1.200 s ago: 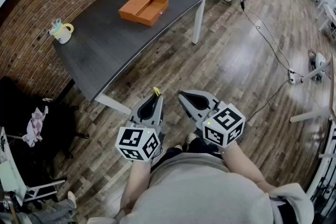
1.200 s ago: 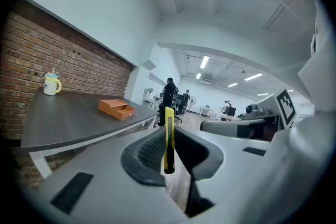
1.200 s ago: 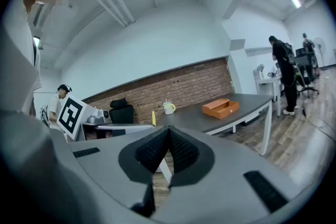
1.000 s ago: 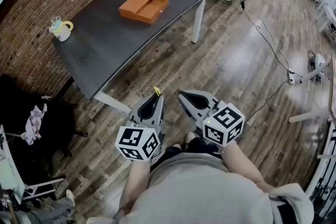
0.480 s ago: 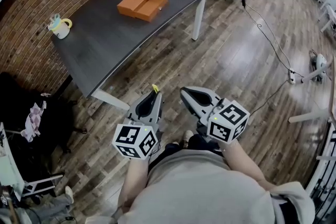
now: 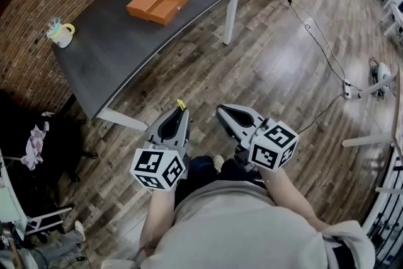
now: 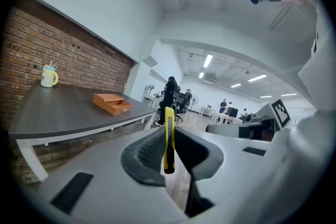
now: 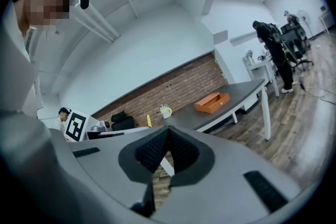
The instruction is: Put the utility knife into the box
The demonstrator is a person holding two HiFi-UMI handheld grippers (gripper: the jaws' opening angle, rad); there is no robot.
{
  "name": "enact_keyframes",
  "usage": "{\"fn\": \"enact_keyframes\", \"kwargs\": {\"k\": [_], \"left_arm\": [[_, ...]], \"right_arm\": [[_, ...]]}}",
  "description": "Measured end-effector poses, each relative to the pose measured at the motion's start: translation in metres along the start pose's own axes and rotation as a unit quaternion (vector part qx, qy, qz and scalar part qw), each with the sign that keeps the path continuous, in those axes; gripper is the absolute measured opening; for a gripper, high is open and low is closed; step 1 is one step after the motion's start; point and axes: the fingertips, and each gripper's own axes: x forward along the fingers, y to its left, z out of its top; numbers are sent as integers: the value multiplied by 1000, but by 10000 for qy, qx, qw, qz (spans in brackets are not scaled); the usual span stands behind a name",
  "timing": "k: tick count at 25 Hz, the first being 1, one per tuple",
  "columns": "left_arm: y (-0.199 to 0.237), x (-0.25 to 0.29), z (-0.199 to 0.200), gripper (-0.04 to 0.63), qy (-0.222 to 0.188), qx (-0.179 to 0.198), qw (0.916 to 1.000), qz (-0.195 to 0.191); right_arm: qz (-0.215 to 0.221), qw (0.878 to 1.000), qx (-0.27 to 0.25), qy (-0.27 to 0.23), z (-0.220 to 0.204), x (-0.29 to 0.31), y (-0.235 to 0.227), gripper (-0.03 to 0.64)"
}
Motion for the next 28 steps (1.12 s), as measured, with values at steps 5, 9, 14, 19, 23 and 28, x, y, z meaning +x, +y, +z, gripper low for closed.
{"fn": "enact_keyframes", "kwargs": {"k": [5,9,14,19,23,28], "left_arm": [[-7,9,-7,64,107,3,9999,30],[8,20,-6,64,101,-40,9998,138],[29,42,-2,66,193,-59,9998,86],[59,79,2,65,287,-108,9995,6],[92,110,19,66,220,-117,9997,9],[130,152,48,65,153,-215,9996,-95]], "right_arm": [[-5,9999,151,18,1,-3,-18,8],[-11,9997,248,2,5,8,-28,8],[-48,9995,297,18,14,32,-45,8],[-149,9993,353,37,23,62,-76,8],[-212,9993,308,15,43,99,-100,8],[-256,9995,168,-6,78,145,-124,8]]}}
